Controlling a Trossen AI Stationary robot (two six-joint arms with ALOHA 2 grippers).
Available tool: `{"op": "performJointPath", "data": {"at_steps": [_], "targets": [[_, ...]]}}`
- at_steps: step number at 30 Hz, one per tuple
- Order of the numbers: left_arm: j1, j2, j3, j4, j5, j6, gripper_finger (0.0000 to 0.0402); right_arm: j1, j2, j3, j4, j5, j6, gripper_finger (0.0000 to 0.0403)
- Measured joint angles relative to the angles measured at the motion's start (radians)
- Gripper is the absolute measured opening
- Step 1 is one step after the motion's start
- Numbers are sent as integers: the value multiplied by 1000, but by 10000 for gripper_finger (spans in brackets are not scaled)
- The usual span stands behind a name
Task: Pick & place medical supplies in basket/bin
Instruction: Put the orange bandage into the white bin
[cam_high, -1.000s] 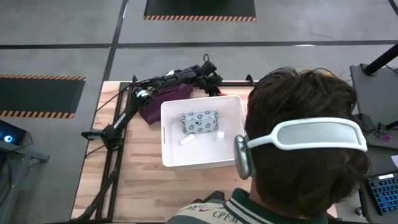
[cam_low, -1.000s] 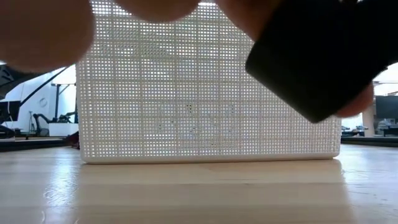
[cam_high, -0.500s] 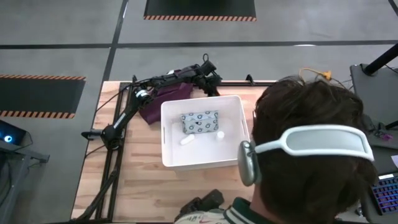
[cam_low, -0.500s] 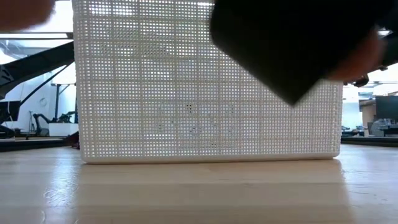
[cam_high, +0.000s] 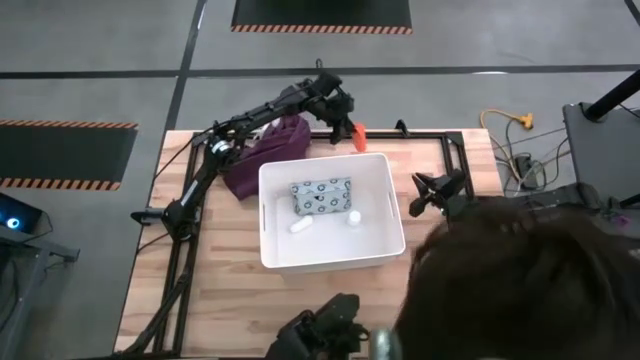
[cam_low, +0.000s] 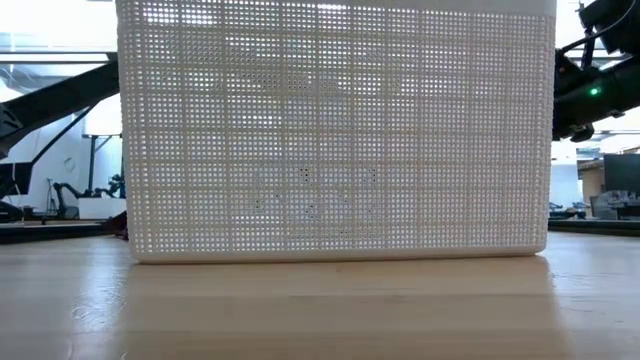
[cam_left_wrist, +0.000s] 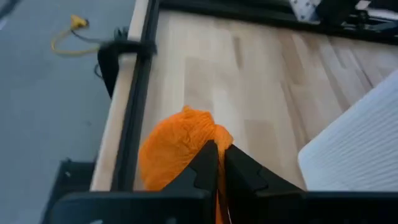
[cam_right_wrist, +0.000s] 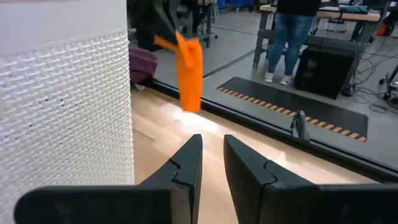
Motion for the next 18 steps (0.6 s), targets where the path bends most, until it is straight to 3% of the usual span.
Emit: {"op": "performJointPath", "data": {"at_steps": [2, 8, 18], "targets": [[-3, -1, 37, -33, -5, 24, 0, 0, 0, 0, 0, 0, 0, 59], [-3, -78, -27, -34, -31, 66, 0, 0, 0, 0, 0, 0, 0, 59], [-3, -126, -30, -14, -35, 98, 0, 0, 0, -1, -5, 0, 0, 59]]}}
